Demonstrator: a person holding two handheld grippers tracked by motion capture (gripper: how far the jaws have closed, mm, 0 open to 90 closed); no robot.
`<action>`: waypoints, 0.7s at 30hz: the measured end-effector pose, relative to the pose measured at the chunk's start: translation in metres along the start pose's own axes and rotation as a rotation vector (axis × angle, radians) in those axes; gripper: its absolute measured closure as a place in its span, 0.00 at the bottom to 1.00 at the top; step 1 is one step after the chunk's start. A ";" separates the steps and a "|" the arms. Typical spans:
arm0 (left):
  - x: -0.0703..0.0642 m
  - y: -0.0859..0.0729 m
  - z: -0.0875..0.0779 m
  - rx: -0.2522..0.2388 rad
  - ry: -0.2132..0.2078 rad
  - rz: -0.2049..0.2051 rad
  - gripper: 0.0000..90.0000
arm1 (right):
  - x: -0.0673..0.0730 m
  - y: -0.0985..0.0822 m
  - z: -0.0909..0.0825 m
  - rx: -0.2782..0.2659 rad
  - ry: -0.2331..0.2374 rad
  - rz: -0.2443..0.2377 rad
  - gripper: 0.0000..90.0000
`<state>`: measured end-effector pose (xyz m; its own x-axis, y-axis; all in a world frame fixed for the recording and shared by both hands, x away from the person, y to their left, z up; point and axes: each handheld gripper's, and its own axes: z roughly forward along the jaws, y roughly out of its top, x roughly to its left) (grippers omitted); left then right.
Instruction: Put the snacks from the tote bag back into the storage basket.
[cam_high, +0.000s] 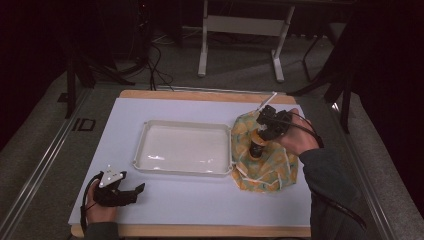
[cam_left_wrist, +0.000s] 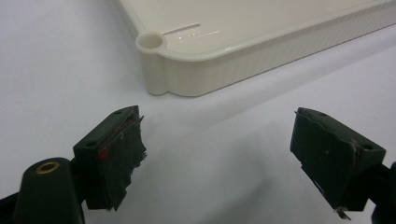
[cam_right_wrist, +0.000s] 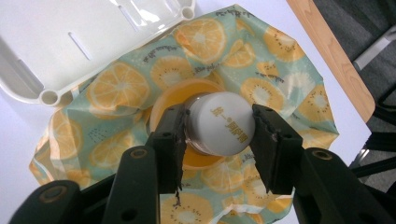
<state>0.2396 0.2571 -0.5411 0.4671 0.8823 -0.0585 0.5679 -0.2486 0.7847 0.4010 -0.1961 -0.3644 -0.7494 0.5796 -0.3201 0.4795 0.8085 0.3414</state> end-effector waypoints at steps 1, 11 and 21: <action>0.000 0.000 0.000 -0.001 0.000 -0.001 0.19 | -0.001 0.000 0.000 0.000 0.004 -0.008 0.63; 0.000 0.000 0.000 0.000 0.000 -0.001 0.19 | -0.008 -0.009 0.006 -0.036 0.072 -0.178 0.54; 0.000 0.000 0.000 0.000 -0.001 0.000 0.20 | -0.026 -0.007 0.008 -0.021 0.189 -0.240 0.57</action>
<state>0.2396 0.2572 -0.5411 0.4681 0.8817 -0.0593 0.5678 -0.2487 0.7847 0.4213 -0.2159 -0.3658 -0.9126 0.3417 -0.2244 0.2707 0.9165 0.2945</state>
